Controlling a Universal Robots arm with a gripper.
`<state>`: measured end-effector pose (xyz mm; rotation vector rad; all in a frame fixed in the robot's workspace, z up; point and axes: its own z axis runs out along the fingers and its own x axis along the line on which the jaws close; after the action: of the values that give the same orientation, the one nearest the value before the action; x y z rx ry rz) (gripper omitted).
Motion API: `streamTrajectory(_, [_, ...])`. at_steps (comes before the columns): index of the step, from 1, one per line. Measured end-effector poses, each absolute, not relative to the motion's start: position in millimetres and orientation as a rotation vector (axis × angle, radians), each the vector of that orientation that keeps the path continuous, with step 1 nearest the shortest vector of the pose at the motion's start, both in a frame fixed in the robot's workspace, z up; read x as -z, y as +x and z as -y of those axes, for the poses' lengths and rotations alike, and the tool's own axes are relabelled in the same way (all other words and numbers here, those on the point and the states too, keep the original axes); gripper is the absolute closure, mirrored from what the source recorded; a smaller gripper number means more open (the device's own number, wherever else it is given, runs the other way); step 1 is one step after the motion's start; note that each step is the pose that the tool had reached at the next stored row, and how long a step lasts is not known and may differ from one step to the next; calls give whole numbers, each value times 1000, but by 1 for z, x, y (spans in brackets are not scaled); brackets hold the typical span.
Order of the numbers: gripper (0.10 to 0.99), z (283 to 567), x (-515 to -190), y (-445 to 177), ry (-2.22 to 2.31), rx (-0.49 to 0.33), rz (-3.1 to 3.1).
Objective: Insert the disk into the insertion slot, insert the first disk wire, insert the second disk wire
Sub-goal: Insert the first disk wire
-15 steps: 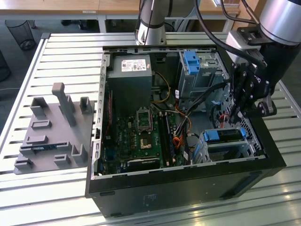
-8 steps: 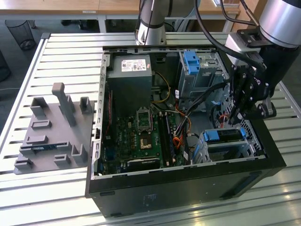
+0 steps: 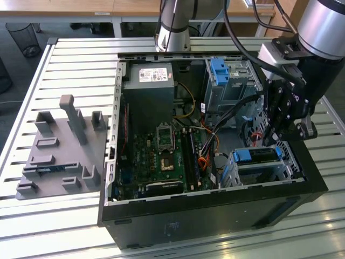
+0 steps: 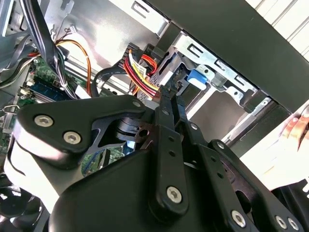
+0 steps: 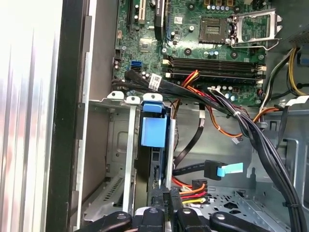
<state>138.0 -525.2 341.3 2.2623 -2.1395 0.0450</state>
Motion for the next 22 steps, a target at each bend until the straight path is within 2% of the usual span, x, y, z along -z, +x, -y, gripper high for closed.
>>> streamTrajectory(22, [918, 530, -334, 137, 2261, -45, 2141])
